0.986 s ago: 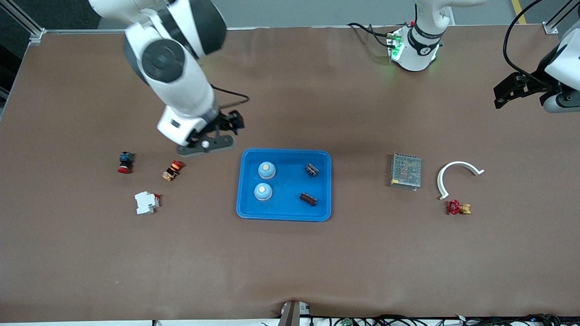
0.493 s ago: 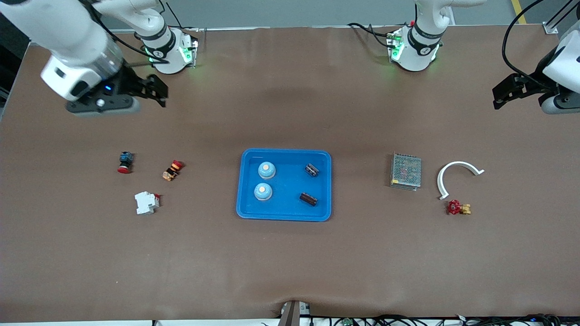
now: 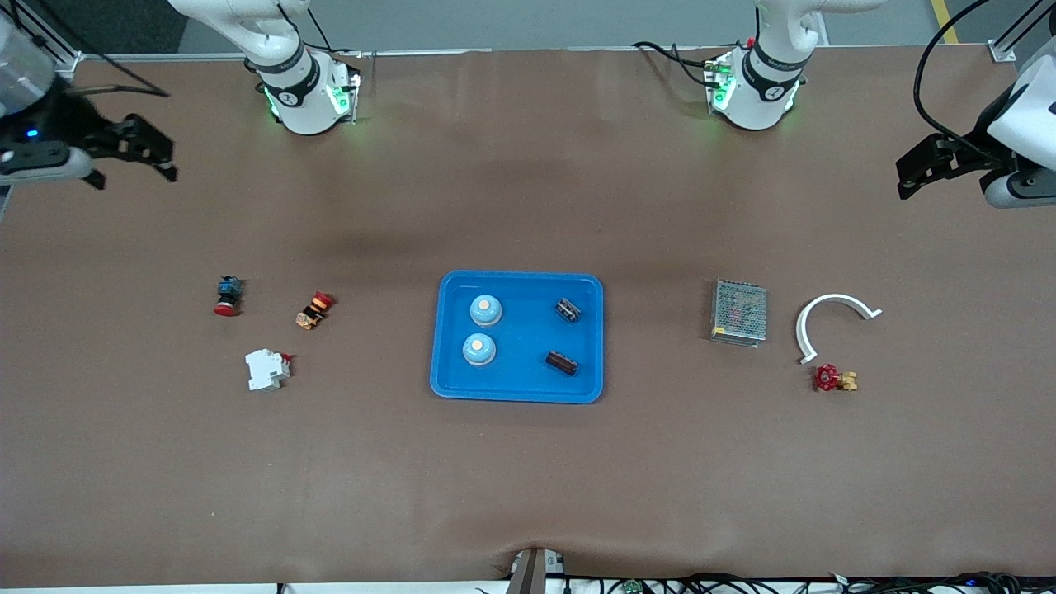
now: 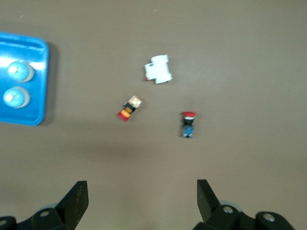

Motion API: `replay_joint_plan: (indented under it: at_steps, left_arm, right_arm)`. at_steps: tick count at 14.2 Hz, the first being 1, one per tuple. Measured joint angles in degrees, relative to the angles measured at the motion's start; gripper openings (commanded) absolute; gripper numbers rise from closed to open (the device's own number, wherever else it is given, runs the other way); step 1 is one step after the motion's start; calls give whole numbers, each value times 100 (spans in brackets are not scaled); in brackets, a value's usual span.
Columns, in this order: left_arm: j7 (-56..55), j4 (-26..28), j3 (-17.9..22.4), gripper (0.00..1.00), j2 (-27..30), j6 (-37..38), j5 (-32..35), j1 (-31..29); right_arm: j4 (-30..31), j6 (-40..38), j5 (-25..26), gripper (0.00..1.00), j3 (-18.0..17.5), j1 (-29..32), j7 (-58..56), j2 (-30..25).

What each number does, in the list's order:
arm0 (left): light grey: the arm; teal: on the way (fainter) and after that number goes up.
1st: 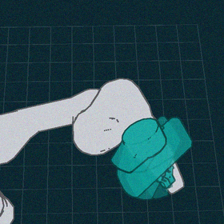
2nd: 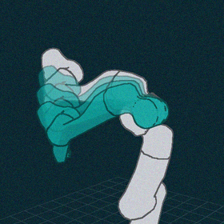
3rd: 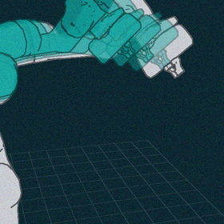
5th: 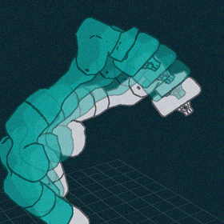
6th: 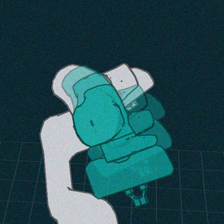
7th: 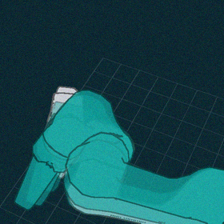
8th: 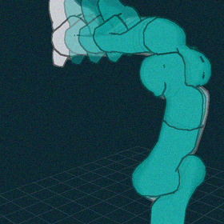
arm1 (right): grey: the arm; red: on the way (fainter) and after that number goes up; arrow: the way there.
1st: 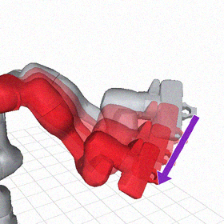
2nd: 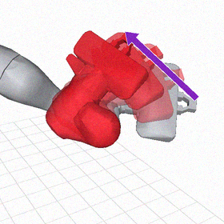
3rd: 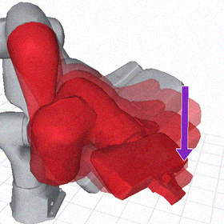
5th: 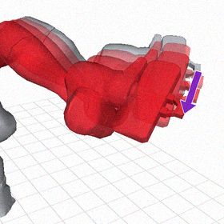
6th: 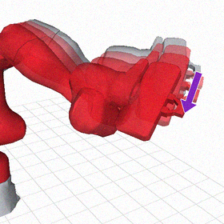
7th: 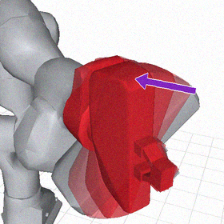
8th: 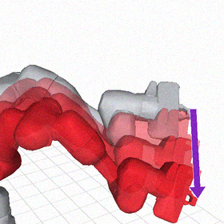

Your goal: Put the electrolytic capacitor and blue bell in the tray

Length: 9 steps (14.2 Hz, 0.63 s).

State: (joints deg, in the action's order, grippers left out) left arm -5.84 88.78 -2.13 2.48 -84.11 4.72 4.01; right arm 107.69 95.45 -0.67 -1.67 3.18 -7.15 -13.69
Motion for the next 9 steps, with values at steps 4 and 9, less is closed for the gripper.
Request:
replay_joint_plan:
  at_steps: [4,9]
  left_arm:
    - [0,13,2,100,0,23,0,-2]
    - [0,14,2,100,4,39,0,-3]
  right_arm:
    - [53,211,2,100,36,59,-46,-16]
    - [-1306,-299,9,100,55,143,-26,674]
